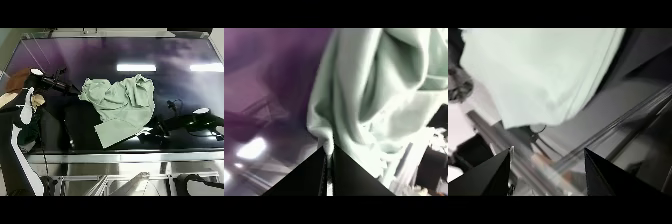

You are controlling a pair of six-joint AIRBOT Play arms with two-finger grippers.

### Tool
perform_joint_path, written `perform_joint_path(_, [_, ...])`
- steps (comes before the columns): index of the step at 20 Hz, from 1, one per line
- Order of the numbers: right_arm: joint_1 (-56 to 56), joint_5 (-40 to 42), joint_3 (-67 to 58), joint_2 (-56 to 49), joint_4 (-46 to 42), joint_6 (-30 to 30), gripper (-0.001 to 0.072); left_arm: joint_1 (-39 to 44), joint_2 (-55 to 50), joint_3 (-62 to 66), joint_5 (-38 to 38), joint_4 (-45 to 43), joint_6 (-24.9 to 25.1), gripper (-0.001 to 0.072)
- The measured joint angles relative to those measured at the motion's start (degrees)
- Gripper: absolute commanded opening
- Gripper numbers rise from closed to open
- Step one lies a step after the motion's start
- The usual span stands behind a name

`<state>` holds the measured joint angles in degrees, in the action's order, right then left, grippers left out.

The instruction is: Fold the shirts.

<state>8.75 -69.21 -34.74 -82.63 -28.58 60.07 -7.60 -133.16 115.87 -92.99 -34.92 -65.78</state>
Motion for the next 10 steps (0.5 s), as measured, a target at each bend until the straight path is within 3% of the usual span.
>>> perform_joint_path(5, [-4.83, 8.81, 0.90, -1.20, 3.80, 4.46, 0.0488, -1.79, 1.31, -0.07, -2.21, 1.44, 0.50, 0.0014])
perform_joint_path(8, [-5.97, 13.57, 1.03, -2.45, 5.86, 4.63, 0.0202, -3.96, 4.13, -0.39, -3.28, 1.86, 0.70, 0.0014])
perform_joint_path(9, [-6.58, 15.06, 1.05, -3.04, 7.21, 3.45, 0.0024, -4.66, 5.38, -0.98, -3.69, 1.95, 0.70, 0.0014])
perform_joint_path(10, [-7.37, 16.50, 1.05, -3.63, 8.92, 2.01, 0.0021, -5.35, 6.82, -2.03, -3.87, 1.99, 0.72, 0.0014])
